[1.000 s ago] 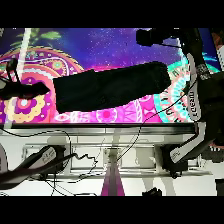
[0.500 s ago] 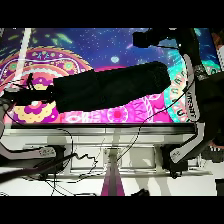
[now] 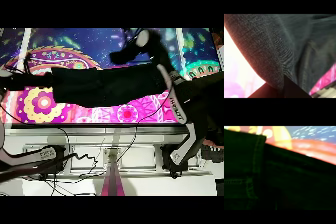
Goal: Fold the clothes and pants, and hang the long-sleeved shirts on hangers.
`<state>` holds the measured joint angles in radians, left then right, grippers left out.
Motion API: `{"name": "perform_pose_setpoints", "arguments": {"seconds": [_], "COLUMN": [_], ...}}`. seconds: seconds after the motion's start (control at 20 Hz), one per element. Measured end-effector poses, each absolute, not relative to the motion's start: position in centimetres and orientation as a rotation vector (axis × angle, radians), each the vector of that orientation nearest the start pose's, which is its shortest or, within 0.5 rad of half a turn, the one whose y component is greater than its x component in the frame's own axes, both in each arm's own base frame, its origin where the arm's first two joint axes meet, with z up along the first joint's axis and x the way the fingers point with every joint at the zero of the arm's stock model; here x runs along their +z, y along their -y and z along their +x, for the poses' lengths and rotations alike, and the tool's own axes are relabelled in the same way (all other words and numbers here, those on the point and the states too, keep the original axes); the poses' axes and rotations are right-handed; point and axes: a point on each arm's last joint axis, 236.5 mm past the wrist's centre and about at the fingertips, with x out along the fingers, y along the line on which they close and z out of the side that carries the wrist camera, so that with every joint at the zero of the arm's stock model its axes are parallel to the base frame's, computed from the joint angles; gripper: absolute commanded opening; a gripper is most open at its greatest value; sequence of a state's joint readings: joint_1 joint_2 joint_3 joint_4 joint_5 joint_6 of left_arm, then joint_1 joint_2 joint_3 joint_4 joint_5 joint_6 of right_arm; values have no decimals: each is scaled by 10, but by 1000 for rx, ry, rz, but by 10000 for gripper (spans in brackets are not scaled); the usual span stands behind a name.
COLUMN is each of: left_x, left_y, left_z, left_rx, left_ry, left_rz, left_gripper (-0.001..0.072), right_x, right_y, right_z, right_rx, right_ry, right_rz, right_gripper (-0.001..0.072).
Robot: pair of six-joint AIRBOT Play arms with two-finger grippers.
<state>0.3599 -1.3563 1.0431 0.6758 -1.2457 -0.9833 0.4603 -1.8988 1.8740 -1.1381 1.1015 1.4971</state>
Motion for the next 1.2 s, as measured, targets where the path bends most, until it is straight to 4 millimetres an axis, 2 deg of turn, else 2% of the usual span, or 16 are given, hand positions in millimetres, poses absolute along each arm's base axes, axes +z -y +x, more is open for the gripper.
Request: {"name": "perform_pose_setpoints", "arguments": {"seconds": [0.2, 0.35, 0.45, 0.55, 0.6, 0.7, 0.85, 1.0, 1.15, 1.2], "left_x": [100, 131, 139, 142, 141, 137, 125, 114, 109, 107], "left_y": [44, 46, 48, 53, 57, 74, 117, 192, 291, 323], "left_z": [389, 385, 383, 383, 383, 384, 396, 413, 426, 428], "left_rx": [-531, -531, -531, -543, -554, -590, -622, -679, -736, -742], "left_ry": [-971, -909, -896, -890, -894, -914, -946, -936, -868, -841], "left_rz": [-516, -471, -464, -456, -452, -449, -476, -523, -595, -621], "left_gripper": [15, 15, 15, 15, 15, 15, 15, 14, 18, 100], "right_x": [-28, -35, -37, -37, -35, -25, 5, 43, 77, 87], "right_y": [-424, -484, -504, -501, -491, -459, -380, -293, -209, -185], "right_z": [412, 361, 342, 345, 354, 382, 440, 486, 513, 518], "right_rx": [819, 921, 954, 940, 915, 848, 697, 548, 412, 374], "right_ry": [-1180, -1158, -1128, -1097, -1087, -1072, -1050, -1020, -986, -974], "right_rz": [62, 34, -9, -64, -88, -119, -110, -45, 19, 38], "right_gripper": [18, 18, 19, 19, 19, 19, 19, 19, 19, 19]}}
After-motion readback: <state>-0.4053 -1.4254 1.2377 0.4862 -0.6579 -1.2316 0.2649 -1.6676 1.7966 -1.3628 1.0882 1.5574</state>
